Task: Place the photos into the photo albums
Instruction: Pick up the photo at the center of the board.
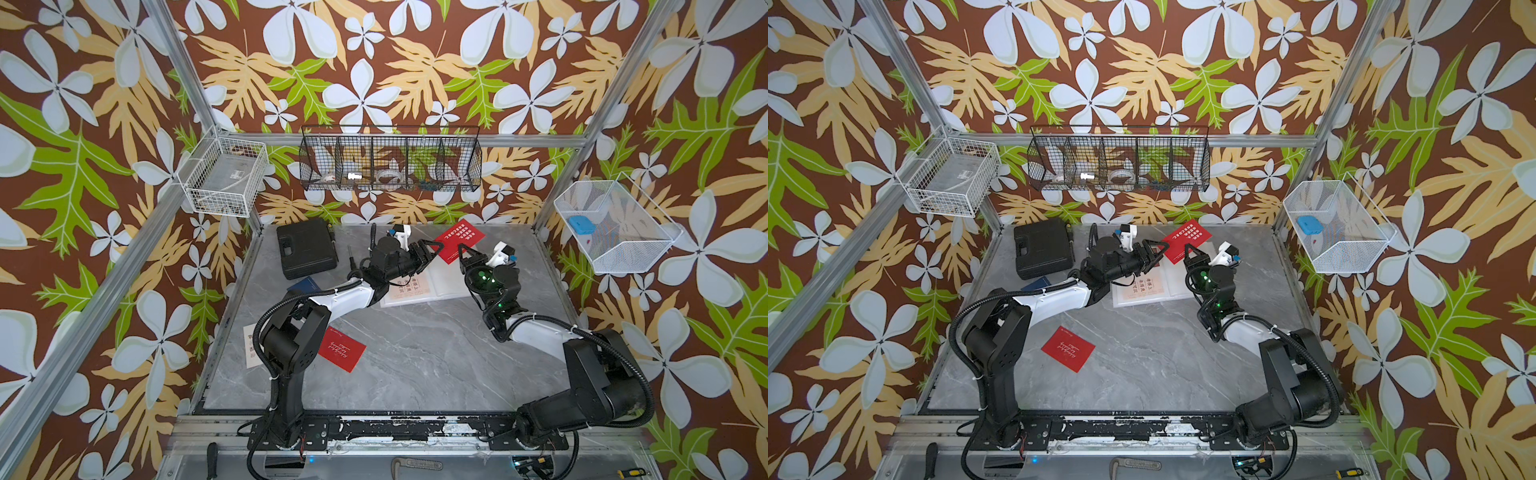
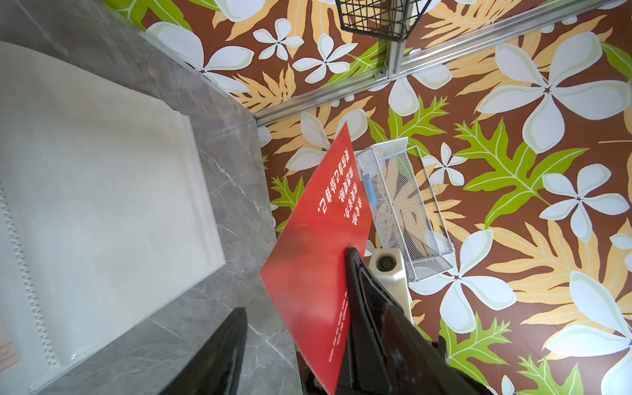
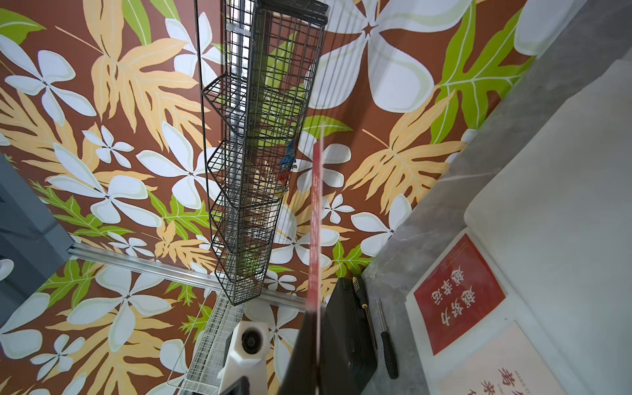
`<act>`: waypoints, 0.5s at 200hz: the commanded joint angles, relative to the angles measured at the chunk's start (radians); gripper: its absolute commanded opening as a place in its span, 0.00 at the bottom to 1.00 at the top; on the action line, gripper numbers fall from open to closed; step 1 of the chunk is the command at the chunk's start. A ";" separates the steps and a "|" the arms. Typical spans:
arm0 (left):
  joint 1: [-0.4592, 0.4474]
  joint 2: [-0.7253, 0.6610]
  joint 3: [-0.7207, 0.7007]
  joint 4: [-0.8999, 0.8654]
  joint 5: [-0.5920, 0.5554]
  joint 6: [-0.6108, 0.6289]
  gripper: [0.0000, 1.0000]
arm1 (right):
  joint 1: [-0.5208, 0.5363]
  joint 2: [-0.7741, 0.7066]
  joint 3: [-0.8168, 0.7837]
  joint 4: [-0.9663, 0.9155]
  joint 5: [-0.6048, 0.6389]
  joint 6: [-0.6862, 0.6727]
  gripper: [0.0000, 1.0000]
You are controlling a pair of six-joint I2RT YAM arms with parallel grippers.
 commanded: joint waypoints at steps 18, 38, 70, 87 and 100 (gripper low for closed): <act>-0.001 -0.004 0.011 0.083 0.015 -0.005 0.41 | 0.033 0.036 -0.023 0.108 0.033 0.053 0.00; 0.000 -0.014 -0.005 0.089 0.012 -0.002 0.30 | 0.038 0.038 -0.042 0.131 0.057 0.071 0.00; 0.000 -0.012 -0.001 0.094 0.018 0.007 0.21 | 0.047 0.029 -0.044 0.120 0.082 0.073 0.00; 0.000 -0.003 0.012 0.089 0.028 0.010 0.18 | 0.052 0.032 -0.043 0.125 0.088 0.083 0.00; 0.000 -0.001 0.015 0.089 0.028 0.014 0.17 | 0.056 0.036 -0.045 0.138 0.093 0.096 0.00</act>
